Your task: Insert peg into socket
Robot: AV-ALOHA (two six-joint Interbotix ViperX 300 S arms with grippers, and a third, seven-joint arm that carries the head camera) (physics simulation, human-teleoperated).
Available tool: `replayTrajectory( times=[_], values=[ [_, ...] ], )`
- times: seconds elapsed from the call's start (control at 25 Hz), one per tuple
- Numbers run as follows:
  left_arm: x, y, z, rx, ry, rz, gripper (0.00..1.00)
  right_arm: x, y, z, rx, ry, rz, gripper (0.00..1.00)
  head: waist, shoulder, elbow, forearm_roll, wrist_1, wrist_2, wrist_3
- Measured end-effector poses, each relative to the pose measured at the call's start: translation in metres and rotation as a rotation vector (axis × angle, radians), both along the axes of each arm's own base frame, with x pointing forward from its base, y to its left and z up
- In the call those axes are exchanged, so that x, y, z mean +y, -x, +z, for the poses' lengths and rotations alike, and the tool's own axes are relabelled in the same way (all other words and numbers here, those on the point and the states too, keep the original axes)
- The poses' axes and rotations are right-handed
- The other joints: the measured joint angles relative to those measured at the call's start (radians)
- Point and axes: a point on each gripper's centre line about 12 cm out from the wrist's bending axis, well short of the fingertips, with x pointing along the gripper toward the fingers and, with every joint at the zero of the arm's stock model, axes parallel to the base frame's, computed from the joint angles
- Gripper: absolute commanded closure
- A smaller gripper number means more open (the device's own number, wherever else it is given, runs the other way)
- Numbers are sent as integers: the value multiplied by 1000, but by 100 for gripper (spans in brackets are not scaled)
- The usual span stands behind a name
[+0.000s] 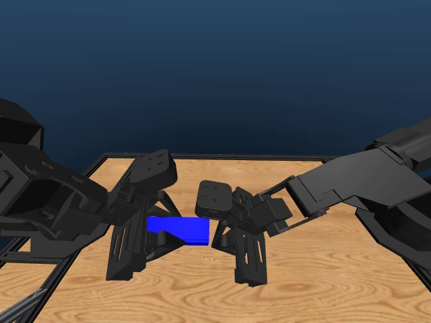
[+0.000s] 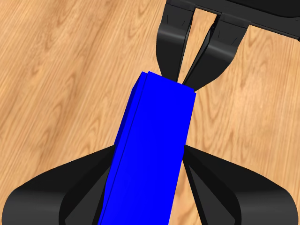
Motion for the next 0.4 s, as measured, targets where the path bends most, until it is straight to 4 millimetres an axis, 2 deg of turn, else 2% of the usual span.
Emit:
replayTrajectory(
  times=[0.08,0.12,0.16,0.28,0.32,0.36,0.4],
  values=[
    [1,1,-1,4,-4,6,100,-3,11,-8,29,-10,-19,100,3,0,0,1,0,-1,-1],
    [1,1,-1,3,-3,10,100,-5,19,-11,43,-19,-32,13,5,0,0,1,0,-1,-1],
    [1,1,-1,4,-2,10,100,-7,26,-14,53,-29,-47,2,6,0,0,1,0,-1,-2],
    [0,2,-2,3,-3,11,100,-11,46,-21,68,-71,-85,0,5,-1,0,1,-1,-1,0],
    [0,2,-2,2,-1,13,100,-11,50,-22,60,-90,-94,28,4,-1,0,0,-1,0,1],
    [0,2,-2,2,-1,14,100,-10,53,-22,50,-110,-99,38,2,-2,0,0,-2,0,2],
    [0,2,-2,3,1,16,100,-9,55,-23,39,-126,-100,4,0,-2,0,0,-2,1,4]
  ],
)
